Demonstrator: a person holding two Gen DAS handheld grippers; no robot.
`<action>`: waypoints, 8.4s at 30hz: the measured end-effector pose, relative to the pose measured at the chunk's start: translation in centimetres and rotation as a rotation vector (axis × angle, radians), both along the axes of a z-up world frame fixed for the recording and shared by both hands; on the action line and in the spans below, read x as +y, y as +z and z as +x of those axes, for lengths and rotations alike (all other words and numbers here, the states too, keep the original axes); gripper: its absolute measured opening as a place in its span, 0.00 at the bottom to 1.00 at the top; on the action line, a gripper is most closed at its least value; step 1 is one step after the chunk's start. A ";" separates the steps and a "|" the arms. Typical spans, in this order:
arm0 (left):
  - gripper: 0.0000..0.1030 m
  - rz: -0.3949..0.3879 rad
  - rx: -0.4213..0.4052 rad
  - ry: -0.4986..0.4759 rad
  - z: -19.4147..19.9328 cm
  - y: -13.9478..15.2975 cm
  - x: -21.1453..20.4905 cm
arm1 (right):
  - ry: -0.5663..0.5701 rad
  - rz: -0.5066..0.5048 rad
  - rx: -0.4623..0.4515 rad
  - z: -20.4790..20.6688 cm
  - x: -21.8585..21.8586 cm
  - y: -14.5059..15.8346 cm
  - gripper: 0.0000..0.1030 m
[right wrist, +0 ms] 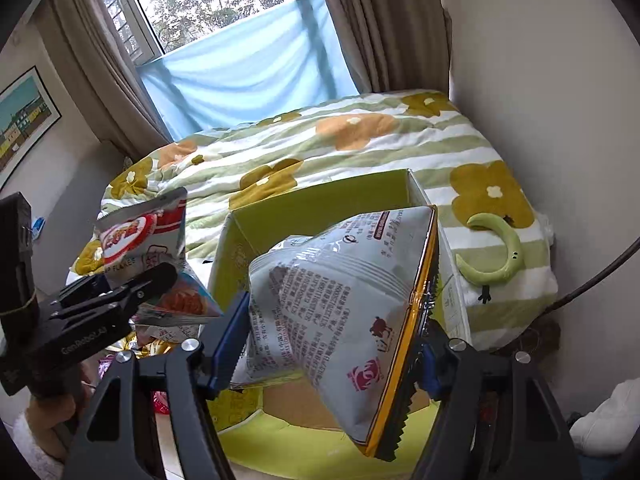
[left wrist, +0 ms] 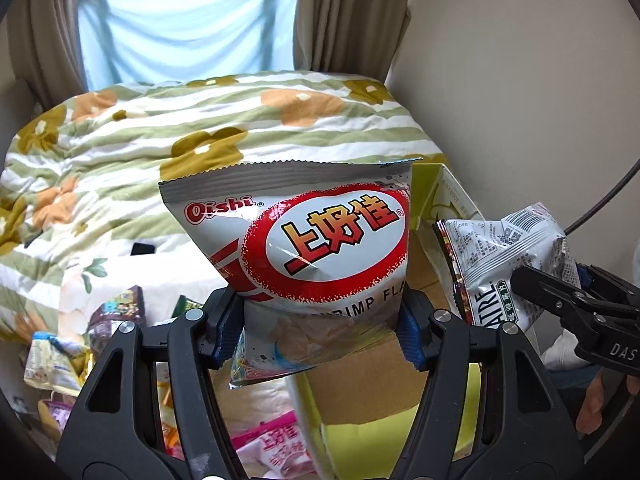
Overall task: Organize snacks
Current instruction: 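Carry both bags over the cardboard box and open both tools to drop them, then move both open tools back from the box toward the snack tray, then grasp the pink striped bag with the left tool while the right tool grasps the pink candy bag, then carry both pink bags over the cardboard box and open both tools to drop them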
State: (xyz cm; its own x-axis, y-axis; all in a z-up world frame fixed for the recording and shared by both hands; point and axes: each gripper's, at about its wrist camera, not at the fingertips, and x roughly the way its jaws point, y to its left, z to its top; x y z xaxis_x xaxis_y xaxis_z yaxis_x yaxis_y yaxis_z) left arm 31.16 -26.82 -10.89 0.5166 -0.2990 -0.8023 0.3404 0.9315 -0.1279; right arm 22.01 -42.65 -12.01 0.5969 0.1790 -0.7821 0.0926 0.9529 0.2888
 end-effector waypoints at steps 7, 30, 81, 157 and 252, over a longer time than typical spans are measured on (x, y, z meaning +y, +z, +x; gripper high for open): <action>0.58 0.069 0.100 -0.026 4.5 -5.5 -5.7 | 0.037 -0.060 0.022 2.4 -2.8 -1.8 0.66; 0.99 0.155 0.061 -0.023 1.5 -4.7 -2.7 | 0.031 -0.118 0.037 4.8 -4.2 -2.4 0.65; 0.99 0.064 -0.101 0.143 -15.9 4.8 15.0 | 0.134 -0.166 -0.158 -6.7 6.3 4.5 0.99; 0.61 0.028 0.136 0.140 -13.5 -14.1 24.6 | -0.170 0.164 0.104 -9.2 19.5 -19.1 0.86; 1.00 -0.038 0.049 0.169 -12.5 -1.8 7.4 | 0.098 0.066 -0.048 -7.9 1.3 -2.4 0.25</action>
